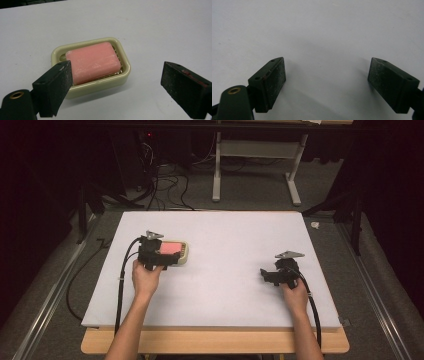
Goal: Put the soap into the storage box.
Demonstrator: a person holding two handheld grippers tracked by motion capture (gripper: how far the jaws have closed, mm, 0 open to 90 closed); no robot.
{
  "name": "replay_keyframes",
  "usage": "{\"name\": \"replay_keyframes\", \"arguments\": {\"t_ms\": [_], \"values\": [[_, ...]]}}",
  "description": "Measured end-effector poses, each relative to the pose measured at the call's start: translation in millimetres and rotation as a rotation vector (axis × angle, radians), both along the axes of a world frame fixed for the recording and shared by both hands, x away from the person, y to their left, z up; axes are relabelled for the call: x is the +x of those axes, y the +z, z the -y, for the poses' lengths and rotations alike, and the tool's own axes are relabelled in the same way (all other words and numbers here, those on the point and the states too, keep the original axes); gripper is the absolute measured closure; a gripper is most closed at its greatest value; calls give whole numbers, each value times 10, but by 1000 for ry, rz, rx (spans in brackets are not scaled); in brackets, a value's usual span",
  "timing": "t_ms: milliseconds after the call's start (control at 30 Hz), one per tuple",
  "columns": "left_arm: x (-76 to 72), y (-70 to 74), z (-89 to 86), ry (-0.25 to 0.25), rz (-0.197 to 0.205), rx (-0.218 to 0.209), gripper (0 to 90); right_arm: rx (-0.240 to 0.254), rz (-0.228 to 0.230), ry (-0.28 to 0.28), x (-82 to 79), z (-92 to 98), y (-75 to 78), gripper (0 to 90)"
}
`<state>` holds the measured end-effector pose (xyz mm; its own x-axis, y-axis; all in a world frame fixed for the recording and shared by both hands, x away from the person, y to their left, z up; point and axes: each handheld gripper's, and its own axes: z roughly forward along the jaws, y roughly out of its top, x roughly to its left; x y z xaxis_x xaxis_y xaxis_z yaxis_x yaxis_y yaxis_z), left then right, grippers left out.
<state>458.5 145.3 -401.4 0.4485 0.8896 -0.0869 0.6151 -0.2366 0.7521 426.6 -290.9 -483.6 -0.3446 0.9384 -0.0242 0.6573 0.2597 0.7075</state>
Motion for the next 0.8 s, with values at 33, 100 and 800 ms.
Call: {"name": "replay_keyframes", "arguments": {"t_ms": [33,100,800], "values": [[-12,5,-8,-1,1,1,113,0,0,0,0,0,0,155],[-39,16,-23,2,9,-7,113,1,0,0,0,0,0,155],[-312,34,-156,-4,40,-48,117,0,-1,0,1,0,0,154]]}}
